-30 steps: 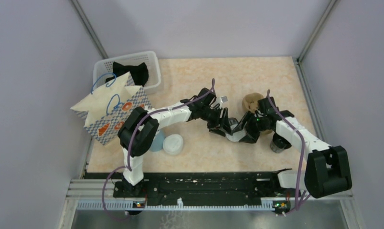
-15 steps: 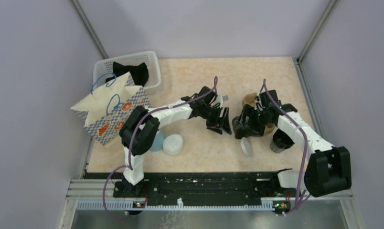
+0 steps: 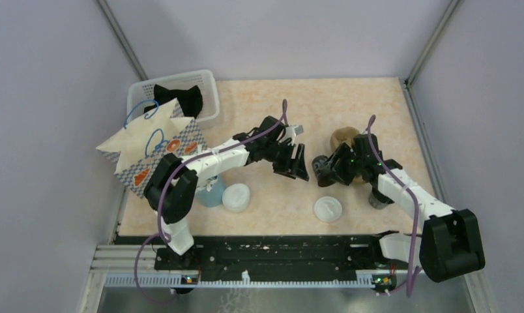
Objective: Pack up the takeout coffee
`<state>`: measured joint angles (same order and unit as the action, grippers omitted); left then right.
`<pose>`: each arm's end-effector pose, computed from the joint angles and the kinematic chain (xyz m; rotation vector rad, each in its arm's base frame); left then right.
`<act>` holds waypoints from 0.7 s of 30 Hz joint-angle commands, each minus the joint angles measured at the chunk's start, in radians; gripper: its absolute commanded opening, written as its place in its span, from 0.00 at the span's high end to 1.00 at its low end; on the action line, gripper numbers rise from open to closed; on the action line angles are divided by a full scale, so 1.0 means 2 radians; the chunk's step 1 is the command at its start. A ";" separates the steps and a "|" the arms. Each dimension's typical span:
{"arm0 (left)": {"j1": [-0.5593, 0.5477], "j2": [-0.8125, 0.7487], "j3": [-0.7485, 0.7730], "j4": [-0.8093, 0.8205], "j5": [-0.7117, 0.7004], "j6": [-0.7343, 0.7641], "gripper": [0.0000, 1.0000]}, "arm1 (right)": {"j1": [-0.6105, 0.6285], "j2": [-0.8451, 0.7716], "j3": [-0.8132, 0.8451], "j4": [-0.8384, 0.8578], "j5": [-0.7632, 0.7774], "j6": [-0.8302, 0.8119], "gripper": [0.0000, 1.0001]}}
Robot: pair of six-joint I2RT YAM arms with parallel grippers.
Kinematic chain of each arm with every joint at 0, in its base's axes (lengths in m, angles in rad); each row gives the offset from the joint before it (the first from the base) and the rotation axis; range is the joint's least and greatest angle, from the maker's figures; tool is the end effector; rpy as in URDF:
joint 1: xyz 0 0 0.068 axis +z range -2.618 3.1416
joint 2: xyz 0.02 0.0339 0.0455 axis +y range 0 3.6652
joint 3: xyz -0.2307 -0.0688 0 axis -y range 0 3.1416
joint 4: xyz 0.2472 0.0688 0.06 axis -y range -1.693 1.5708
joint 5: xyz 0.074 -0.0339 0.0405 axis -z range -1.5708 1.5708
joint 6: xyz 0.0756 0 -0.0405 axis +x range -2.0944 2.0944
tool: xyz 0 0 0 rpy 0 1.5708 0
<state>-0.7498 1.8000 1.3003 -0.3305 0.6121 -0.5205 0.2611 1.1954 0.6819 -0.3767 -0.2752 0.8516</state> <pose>0.2703 -0.3111 0.1721 0.6168 2.5570 -1.2654 0.2580 0.0902 0.1449 0.6328 2.5176 0.7897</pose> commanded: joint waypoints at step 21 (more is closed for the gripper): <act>0.002 -0.244 -0.060 -0.014 -0.190 0.048 0.27 | 0.227 0.211 0.313 -0.386 0.215 -0.219 1.00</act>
<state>-0.7494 1.4078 1.2198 -0.4129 0.3305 -0.4503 0.6209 1.4662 1.2259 -0.7582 0.0360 0.5671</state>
